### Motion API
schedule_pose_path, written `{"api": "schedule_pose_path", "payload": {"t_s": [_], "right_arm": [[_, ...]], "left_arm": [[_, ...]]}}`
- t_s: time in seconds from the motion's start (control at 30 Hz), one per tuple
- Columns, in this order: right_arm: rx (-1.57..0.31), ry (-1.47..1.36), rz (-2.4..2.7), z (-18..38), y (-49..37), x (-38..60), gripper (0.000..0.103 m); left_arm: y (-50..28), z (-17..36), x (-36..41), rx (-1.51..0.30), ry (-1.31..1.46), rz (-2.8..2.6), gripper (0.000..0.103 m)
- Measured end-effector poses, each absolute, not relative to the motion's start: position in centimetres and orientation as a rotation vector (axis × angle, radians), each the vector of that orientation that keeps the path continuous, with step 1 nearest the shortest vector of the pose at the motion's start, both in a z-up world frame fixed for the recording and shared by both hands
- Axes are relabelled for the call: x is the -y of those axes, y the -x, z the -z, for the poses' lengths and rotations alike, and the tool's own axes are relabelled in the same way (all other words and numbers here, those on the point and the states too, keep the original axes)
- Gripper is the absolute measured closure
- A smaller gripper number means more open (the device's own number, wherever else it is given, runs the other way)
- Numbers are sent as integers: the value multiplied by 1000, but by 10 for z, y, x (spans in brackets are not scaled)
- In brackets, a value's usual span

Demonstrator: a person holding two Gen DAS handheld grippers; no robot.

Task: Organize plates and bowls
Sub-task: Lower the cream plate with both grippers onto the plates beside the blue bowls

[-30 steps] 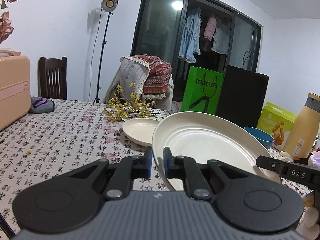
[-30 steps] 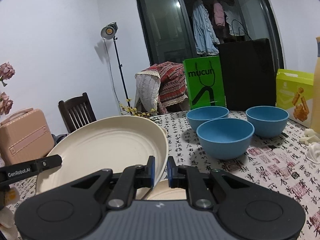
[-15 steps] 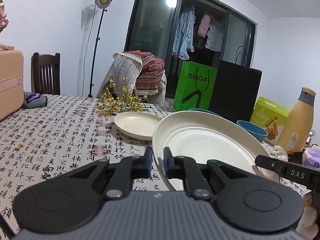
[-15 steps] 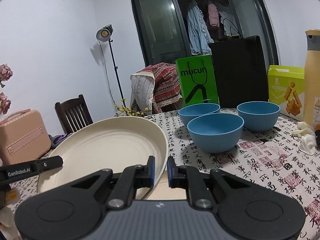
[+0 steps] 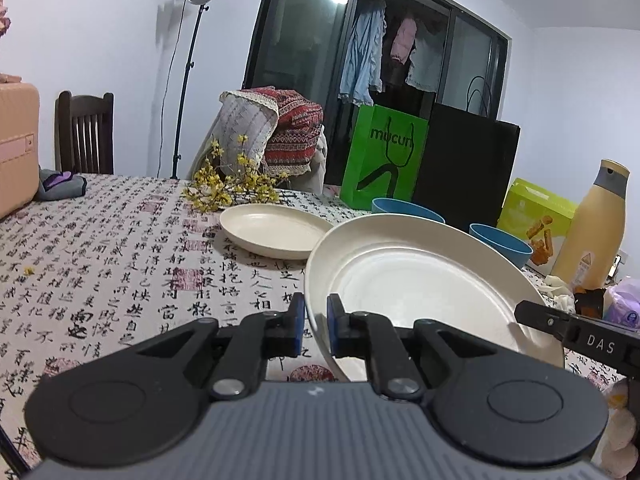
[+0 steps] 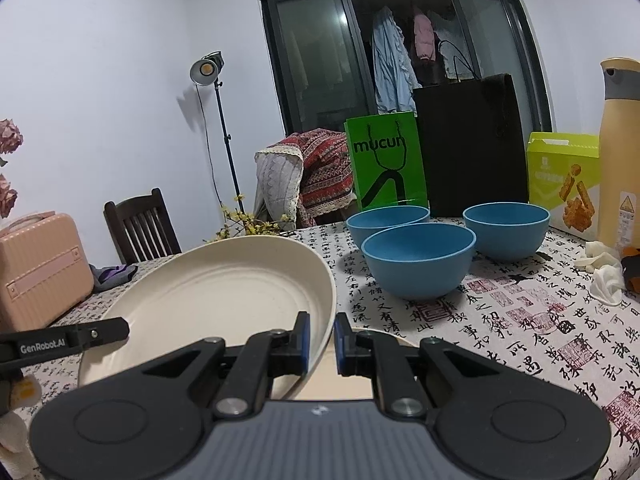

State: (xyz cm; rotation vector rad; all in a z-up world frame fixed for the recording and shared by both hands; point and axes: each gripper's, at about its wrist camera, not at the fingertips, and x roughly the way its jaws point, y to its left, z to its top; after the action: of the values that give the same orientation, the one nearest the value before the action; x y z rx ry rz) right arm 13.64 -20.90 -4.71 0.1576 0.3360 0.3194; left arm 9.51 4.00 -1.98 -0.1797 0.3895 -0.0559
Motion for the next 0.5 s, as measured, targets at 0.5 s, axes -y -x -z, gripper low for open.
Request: {"api": "schedule_pose_path", "payload": {"t_s": [0.5], "right_arm": [[-353,-165,-302,63,-138,221,91]], "left_arm": [[-98,33,-29,-412,162,75,91]]}}
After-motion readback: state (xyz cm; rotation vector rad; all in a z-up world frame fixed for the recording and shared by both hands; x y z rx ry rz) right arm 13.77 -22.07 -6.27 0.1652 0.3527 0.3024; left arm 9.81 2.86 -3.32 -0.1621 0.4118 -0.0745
